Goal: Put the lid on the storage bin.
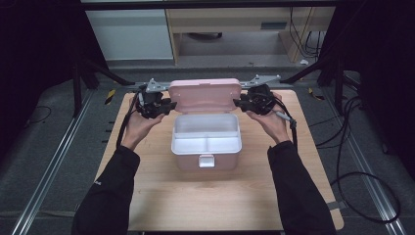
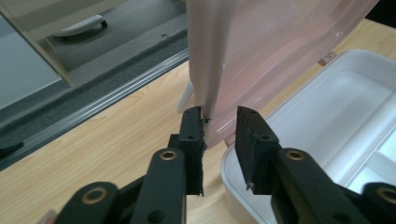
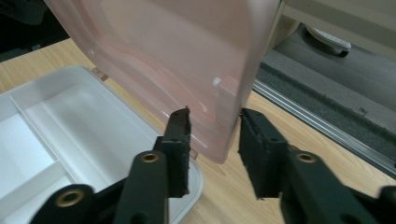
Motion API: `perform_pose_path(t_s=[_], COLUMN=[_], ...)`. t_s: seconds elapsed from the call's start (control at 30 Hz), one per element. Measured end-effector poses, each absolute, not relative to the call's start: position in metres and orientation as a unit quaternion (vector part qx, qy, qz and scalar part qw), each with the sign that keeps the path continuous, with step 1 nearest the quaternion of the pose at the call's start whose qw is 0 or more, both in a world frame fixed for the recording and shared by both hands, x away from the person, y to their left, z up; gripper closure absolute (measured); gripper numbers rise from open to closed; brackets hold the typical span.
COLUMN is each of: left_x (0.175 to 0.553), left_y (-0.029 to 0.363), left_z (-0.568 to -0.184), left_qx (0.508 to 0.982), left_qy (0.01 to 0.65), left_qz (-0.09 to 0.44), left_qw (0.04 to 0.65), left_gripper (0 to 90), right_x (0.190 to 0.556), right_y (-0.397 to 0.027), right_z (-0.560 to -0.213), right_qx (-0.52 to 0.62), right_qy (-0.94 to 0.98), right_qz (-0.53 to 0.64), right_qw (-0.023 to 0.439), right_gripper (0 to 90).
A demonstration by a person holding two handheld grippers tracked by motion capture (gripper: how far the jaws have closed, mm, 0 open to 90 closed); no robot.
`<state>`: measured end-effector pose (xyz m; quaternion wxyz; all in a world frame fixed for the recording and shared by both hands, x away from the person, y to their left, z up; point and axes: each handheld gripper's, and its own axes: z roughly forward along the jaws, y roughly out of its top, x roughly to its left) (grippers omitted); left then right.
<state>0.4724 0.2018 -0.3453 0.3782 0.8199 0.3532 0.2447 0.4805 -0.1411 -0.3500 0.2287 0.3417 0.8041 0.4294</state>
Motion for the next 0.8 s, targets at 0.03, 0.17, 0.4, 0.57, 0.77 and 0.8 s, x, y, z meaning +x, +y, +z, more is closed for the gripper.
perform_pose_path(t_s=[0.03, 0.17, 0.4, 0.57, 0.77, 0.8], left_x=[0.468, 0.462, 0.453, 0.444, 0.435, 0.432], left_y=[0.201, 0.203, 0.203, 0.206, 0.208, 0.209], left_z=[-0.346, -0.346, -0.351, -0.357, -0.363, -0.364], left_qx=[0.819, 0.823, 0.826, 0.828, 0.830, 0.829], left_qy=[0.354, 0.354, 0.355, 0.350, 0.347, 0.346], left_qz=[0.248, 0.243, 0.236, 0.229, 0.221, 0.221], left_qw=[0.377, 0.372, 0.369, 0.373, 0.377, 0.380], left_gripper=[73.4, 77.1, 78.8, 78.5, 76.9, 76.2], right_x=[0.478, 0.472, 0.460, 0.450, 0.438, 0.435], right_y=[-0.142, -0.143, -0.141, -0.143, -0.148, -0.149], right_z=[-0.351, -0.351, -0.353, -0.357, -0.361, -0.362], right_qx=[0.341, 0.338, 0.328, 0.321, 0.315, 0.314], right_qy=[0.805, 0.810, 0.812, 0.818, 0.822, 0.824], right_qz=[0.427, 0.421, 0.420, 0.416, 0.416, 0.415], right_qw=[0.230, 0.229, 0.239, 0.235, 0.226, 0.225], right_gripper=[69.0, 73.4, 74.1, 72.1, 71.1, 70.5])
